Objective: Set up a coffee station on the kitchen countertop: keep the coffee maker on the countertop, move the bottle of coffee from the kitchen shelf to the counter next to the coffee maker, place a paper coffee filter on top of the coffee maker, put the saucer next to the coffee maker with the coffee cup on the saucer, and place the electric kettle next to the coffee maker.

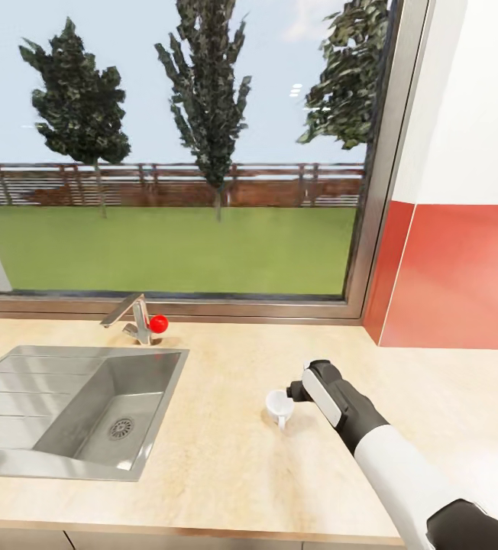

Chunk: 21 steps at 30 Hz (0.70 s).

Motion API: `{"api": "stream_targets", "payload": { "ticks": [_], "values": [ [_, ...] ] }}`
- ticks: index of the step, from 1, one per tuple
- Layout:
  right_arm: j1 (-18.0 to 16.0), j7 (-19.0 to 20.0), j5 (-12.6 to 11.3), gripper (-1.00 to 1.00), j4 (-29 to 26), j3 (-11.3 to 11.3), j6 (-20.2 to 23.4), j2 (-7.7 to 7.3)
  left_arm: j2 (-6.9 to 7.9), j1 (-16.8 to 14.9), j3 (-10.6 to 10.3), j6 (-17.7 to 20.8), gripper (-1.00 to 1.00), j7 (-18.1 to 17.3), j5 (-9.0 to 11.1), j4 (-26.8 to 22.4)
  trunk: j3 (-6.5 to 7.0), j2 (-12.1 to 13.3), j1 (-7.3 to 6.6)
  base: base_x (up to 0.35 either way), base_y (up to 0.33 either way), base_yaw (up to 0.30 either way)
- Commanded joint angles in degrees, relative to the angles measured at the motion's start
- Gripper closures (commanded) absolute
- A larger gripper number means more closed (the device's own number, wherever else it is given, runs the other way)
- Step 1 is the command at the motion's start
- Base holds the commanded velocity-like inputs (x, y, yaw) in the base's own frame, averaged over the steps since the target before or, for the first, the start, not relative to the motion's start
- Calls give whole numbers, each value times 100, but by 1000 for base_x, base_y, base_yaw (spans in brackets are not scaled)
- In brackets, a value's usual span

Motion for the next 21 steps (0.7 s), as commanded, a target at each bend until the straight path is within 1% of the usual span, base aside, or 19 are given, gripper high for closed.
{"api": "stream_targets", "payload": {
  "ticks": [1,11,21],
  "values": [
    [-2,-54,-61,-100,38,20,5,-2,2,1,43,-21,-100,19,-58,3,0,-3,2,0,0,0],
    [-2,-49,-62,-100,117,19,-1,-3,-3,1,67,-26,-100,19,-54,3,0,-3,2,0,1,0],
    [-2,-48,-62,-100,120,24,-1,2,-4,4,68,-26,-100,19,-54,3,0,-3,2,0,29,0]
  ]
}}
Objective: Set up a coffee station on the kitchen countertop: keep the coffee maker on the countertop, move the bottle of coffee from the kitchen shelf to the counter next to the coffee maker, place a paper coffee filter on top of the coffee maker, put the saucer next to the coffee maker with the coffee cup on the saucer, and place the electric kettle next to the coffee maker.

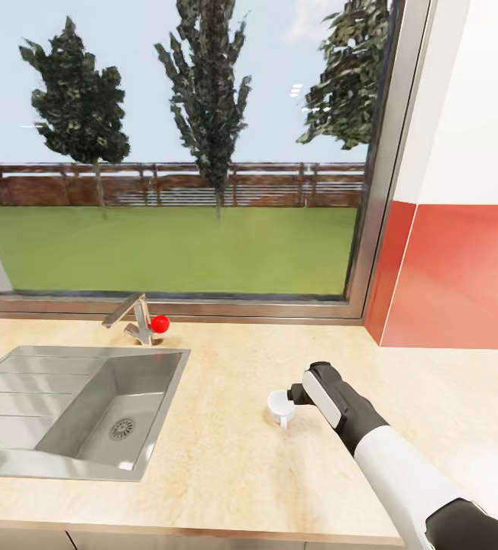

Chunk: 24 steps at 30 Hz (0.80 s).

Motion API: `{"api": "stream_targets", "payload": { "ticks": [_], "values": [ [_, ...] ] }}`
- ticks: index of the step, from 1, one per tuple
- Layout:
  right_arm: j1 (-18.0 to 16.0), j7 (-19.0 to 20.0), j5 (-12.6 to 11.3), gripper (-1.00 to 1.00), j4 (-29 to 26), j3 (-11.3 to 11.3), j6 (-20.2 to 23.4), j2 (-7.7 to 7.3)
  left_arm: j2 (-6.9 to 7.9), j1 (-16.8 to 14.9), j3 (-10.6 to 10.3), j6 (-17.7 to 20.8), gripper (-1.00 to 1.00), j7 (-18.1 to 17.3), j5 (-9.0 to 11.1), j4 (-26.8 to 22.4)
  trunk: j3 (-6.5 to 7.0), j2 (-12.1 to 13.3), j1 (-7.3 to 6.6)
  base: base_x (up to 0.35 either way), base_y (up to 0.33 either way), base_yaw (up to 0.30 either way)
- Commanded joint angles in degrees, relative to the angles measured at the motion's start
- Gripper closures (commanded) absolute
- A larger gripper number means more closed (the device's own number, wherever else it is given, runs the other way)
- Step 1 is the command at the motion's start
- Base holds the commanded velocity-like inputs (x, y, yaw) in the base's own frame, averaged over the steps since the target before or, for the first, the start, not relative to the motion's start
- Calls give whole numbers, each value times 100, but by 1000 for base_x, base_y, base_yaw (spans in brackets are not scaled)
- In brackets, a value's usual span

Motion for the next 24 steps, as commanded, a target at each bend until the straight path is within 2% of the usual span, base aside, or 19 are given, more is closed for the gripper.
{"api": "stream_targets", "payload": {
  "ticks": [1,6,14,24],
  "values": [
    [-2,-57,-60,-100,-3,20,6,-4,0,0,39,-21,-100,19,-61,3,-1,-3,2,0,3,0],
    [-2,-57,-60,-100,-3,20,6,-1,0,-2,39,-24,-100,19,-61,3,-1,-3,2,0,8,0],
    [-2,-57,-57,-100,60,16,7,-1,-2,-2,23,-25,-100,19,-61,3,-1,-3,2,0,136,0],
    [-2,-57,-60,-100,198,22,2,-1,-9,-2,13,-25,-100,19,-61,5,-1,-3,2,0,17,0]
  ]
}}
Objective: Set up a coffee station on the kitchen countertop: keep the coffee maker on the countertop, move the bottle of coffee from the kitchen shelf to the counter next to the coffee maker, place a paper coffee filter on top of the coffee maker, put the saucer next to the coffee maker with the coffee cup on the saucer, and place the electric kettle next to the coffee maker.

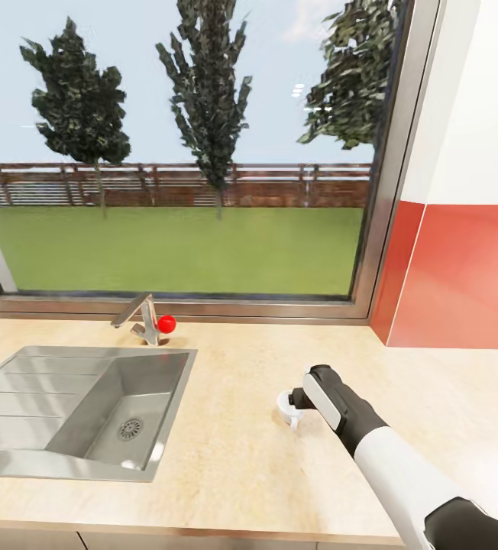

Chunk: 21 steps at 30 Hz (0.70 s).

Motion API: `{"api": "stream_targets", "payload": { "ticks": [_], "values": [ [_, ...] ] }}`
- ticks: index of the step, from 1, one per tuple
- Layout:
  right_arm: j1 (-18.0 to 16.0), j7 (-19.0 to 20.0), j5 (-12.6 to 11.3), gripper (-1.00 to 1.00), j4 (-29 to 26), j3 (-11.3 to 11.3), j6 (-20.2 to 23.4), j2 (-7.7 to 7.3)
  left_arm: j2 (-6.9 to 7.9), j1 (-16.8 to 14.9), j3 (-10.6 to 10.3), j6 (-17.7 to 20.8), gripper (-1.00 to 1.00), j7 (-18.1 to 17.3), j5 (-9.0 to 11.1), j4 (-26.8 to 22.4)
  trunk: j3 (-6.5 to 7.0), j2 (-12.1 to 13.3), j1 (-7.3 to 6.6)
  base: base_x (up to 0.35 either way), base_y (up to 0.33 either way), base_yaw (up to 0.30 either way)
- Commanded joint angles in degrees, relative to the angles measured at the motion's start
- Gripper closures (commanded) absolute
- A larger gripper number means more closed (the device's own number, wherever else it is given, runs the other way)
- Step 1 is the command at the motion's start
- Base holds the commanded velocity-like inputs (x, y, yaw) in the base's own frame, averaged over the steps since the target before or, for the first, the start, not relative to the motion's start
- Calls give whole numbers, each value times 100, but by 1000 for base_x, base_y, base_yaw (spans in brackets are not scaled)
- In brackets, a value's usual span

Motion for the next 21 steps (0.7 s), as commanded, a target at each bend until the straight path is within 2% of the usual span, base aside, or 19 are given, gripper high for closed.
{"api": "stream_targets", "payload": {
  "ticks": [1,21],
  "values": [
    [-2,-56,-60,-100,0,20,6,-3,0,1,40,-21,-100,19,-61,2,-1,-3,2,0,0,0],
    [-2,-48,-60,-100,20,20,6,5,0,1,40,-21,-100,19,-61,1,-1,-3,2,0,0,0]
  ]
}}
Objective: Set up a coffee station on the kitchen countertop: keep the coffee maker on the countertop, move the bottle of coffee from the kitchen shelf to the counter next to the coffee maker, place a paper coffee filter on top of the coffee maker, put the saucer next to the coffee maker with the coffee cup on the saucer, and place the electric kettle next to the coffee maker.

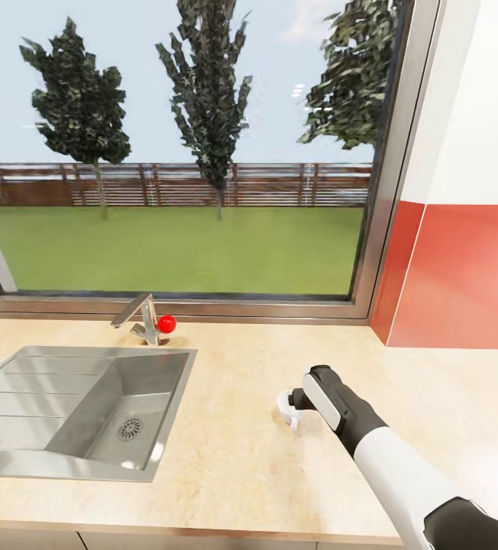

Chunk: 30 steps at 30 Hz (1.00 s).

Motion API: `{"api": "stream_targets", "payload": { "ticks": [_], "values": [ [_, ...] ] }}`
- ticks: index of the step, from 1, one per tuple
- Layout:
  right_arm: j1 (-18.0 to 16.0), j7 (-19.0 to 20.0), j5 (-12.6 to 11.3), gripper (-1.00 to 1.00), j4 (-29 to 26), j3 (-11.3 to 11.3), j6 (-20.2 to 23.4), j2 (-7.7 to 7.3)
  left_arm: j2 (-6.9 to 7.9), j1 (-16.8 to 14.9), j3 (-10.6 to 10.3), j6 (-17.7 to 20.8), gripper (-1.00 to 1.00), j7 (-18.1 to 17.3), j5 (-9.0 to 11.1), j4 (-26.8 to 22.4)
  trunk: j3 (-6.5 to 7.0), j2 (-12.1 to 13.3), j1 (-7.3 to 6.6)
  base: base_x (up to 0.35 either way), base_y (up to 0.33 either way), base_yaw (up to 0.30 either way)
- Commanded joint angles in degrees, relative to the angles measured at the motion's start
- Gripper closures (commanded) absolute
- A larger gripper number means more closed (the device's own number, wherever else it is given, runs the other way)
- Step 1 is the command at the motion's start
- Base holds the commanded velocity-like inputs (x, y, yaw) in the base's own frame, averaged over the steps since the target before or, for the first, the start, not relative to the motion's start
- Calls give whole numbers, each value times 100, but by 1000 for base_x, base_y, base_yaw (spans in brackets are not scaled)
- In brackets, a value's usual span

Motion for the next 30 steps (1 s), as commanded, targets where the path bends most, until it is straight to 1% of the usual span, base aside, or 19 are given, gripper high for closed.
{"api": "stream_targets", "payload": {
  "ticks": [1,7,15,28,29,30],
  "values": [
    [-2,-56,-60,-100,-3,20,7,-3,0,1,40,-21,-100,19,-61,3,-1,-3,2,0,0,0],
    [-2,-56,-60,-100,5,20,5,-2,0,2,40,-21,-100,19,-61,3,-1,-3,2,0,0,0],
    [-2,-51,-60,-100,217,30,-2,6,0,1,40,-21,-100,19,-64,3,-1,-3,2,0,0,0],
    [-2,-48,-60,-100,230,30,-2,7,0,1,37,-21,-100,19,-69,3,-1,-3,2,0,0,0],
    [-2,-49,-60,100,231,29,-2,7,0,3,38,-21,-100,19,-69,3,-1,-3,2,0,0,0],
    [-2,-48,-60,100,234,29,-2,7,0,4,37,-21,-100,19,-69,3,-1,-3,2,0,0,0]
  ]
}}
